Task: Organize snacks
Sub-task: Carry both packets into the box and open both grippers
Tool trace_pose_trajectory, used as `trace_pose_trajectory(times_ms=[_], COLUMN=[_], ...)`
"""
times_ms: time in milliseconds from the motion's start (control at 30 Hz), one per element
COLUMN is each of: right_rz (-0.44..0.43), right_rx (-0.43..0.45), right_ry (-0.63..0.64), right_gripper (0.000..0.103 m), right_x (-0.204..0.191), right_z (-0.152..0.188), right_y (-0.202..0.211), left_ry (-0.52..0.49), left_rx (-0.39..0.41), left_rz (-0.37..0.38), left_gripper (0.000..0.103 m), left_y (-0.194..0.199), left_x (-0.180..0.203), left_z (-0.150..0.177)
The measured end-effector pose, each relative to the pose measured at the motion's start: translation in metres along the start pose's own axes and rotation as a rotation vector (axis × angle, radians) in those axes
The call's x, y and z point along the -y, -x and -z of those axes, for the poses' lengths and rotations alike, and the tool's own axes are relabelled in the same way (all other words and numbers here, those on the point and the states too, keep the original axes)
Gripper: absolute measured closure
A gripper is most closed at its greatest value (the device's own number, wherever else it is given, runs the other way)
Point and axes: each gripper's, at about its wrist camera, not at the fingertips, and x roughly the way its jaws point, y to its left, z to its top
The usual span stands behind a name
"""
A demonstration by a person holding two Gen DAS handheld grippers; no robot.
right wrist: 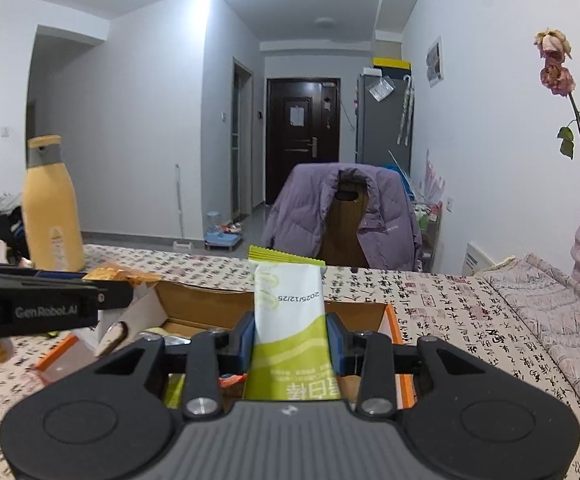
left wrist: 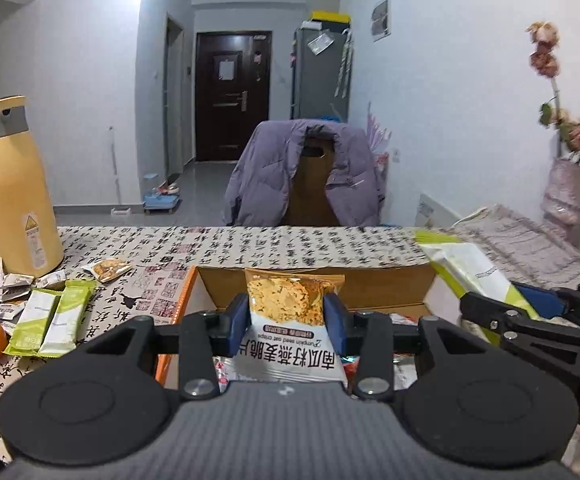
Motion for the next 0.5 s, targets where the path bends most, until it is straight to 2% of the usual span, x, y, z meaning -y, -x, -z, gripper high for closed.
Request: trace_pose_trajectory(times_ms=[200, 433, 467, 500], right_rz=[0.05, 0.05, 0.039, 0.03], right_rx=[-0.084, -0.149, -0.156, -0.159], right_ry=[-0.018, -0.039, -0.044, -0.047], right_gripper=[0.067, 0.064, 0.063, 0.062], right_x=[0.003, 0.009, 0.011, 0.011], right_z=[0.002, 0.021, 0.023, 0.024], right_y=[-0.041, -0.056, -0.055, -0.053], left_ry=[0.019, 0.043, 0.045, 0.05], left_rx=[-0.073, -0.117, -0.111, -0.11], left_rz=[-0.055, -0.039, -0.037, -0.033], left_gripper=[0.062, 0.058, 0.051, 0.029], left_y=[-0.038, -0.047, -0.045, -0.044], left_x=[0.0, -0.007, -0.007, -0.008], left_z=[0.007, 0.021, 0.022, 0.022])
